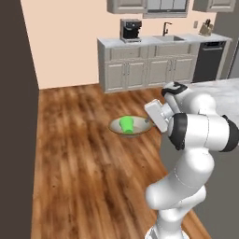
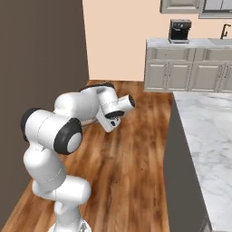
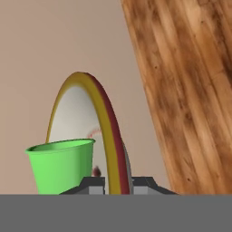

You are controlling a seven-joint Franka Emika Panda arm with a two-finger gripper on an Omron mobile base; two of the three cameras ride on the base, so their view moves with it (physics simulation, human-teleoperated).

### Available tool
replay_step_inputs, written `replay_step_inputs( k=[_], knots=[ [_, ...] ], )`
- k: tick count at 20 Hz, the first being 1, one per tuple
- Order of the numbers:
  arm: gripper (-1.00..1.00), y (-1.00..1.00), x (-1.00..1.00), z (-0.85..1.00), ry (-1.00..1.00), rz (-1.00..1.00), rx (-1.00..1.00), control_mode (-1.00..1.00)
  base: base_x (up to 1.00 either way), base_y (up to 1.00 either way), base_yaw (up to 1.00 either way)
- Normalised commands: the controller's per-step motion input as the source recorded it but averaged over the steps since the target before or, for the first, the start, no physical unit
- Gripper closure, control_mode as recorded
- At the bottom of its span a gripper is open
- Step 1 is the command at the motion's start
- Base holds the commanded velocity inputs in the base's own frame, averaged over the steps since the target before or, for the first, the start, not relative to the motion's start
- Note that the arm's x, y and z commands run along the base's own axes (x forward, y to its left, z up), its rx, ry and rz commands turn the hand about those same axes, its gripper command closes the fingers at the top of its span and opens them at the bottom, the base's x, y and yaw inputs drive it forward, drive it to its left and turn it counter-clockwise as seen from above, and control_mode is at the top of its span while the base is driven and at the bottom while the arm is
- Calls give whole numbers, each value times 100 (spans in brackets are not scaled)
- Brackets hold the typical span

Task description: Place the cup inside the bowl on the dining table and move the bowl to any counter.

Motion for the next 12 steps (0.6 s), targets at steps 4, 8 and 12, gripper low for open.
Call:
replay_step_inputs(
  k=[4, 8, 12],
  knots=[
    [100, 0, 0, 0, 0, 0, 0, 100, 100, 36, 0],
    [100, 0, 0, 0, 0, 0, 0, 100, 100, 44, -6],
    [100, 0, 0, 0, 0, 0, 0, 100, 100, 38, -8]
  ],
)
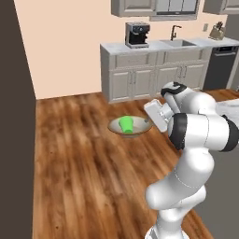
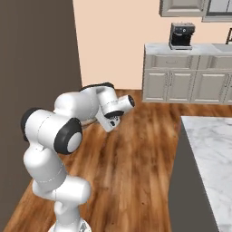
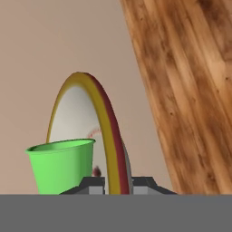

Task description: Place the cup inside the bowl on the dining table and move the bowl to any counter.

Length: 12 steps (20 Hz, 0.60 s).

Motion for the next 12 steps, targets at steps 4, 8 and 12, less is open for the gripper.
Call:
replay_step_inputs(
  k=[4, 8, 12],
  knots=[
    [100, 0, 0, 0, 0, 0, 0, 100, 100, 36, -8],
    [100, 0, 0, 0, 0, 0, 0, 100, 100, 31, -6],
    [100, 0, 0, 0, 0, 0, 0, 100, 100, 31, -5]
  ],
)
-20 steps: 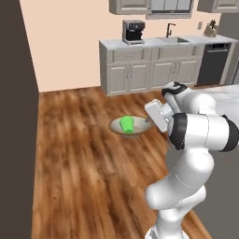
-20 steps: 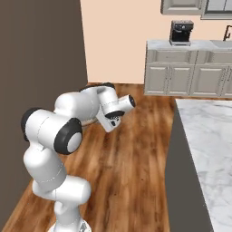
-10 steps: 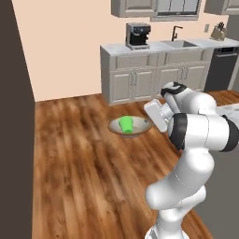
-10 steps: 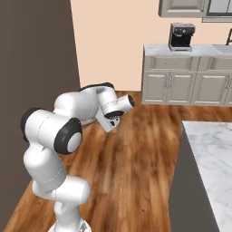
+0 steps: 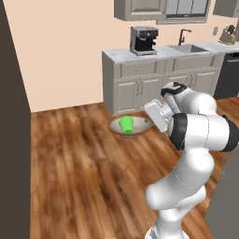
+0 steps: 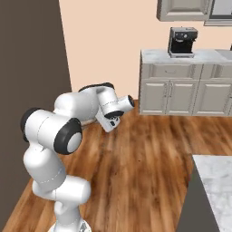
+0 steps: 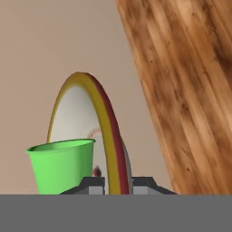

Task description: Place the cup inside the bowl on the dining table and move the bowl to any counter.

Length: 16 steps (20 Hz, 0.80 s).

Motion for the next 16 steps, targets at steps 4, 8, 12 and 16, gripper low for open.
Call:
replay_step_inputs(
  k=[4, 8, 12, 16],
  knots=[
    [100, 0, 0, 0, 0, 0, 0, 100, 100, 29, -7],
    [100, 0, 0, 0, 0, 0, 0, 100, 100, 28, -6],
    [100, 0, 0, 0, 0, 0, 0, 100, 100, 27, -3],
    [100, 0, 0, 0, 0, 0, 0, 100, 100, 22, 0]
  ],
)
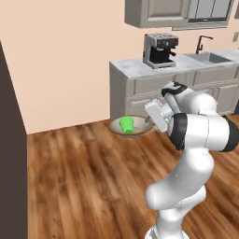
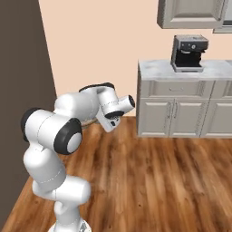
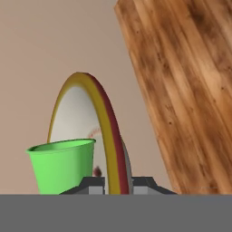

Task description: Place the cup inside the bowl on the dining table and move the bowl to any counter.

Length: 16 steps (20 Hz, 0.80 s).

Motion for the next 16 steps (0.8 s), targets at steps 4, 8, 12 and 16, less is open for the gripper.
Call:
replay_step_inputs(
  k=[4, 8, 12, 16],
  knots=[
    [100, 0, 0, 0, 0, 0, 0, 100, 100, 15, 0],
    [100, 0, 0, 0, 0, 0, 0, 100, 100, 10, 0],
    [100, 0, 0, 0, 0, 0, 0, 100, 90, -3, 0],
    [100, 0, 0, 0, 0, 0, 0, 100, 98, -51, 0]
  ],
)
